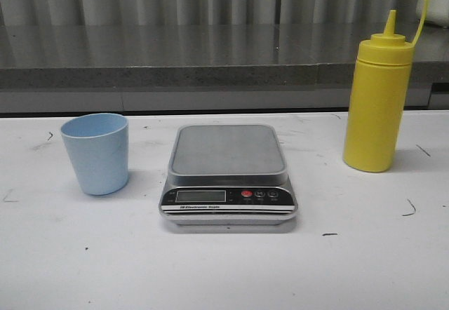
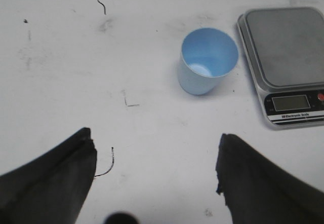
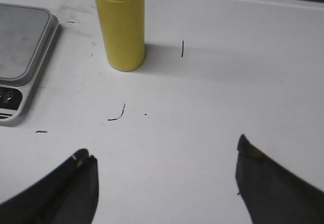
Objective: Pour seasoning into cup on scale with both arms
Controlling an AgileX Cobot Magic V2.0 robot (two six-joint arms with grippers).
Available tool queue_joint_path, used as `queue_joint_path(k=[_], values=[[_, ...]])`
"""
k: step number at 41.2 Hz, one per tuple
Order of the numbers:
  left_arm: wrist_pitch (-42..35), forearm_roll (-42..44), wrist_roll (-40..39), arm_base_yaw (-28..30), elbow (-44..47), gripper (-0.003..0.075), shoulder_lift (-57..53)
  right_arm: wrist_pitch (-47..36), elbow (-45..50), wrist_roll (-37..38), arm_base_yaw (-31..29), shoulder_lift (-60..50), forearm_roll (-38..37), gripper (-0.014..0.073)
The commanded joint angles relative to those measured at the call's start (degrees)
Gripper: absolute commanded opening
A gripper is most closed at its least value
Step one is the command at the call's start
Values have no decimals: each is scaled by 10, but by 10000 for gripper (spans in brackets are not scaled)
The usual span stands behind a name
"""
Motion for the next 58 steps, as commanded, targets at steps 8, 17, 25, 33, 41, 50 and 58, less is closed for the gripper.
queue_joint_path(k=[8,17,25,33,41,50,58], values=[[-5,-6,1,-31,-107,493,180,-37,-19,-7,-1,5,1,580],[-2,-20,1,-31,-184,493,308,-37,-19,-7,-1,5,1,580],[-2,-21,1,-31,-247,493,402,-37,-19,-7,-1,5,1,580],[-4,-21,1,-31,-299,493,475,-37,-19,-7,-1,5,1,580],[-2,-21,1,-31,-321,489,522,-37,-19,-7,-1,5,1,580],[-21,-21,1,-31,-321,285,534,-37,-19,-7,-1,5,1,580],[-24,-24,1,-31,-321,58,534,-37,-19,-7,-1,5,1,580]])
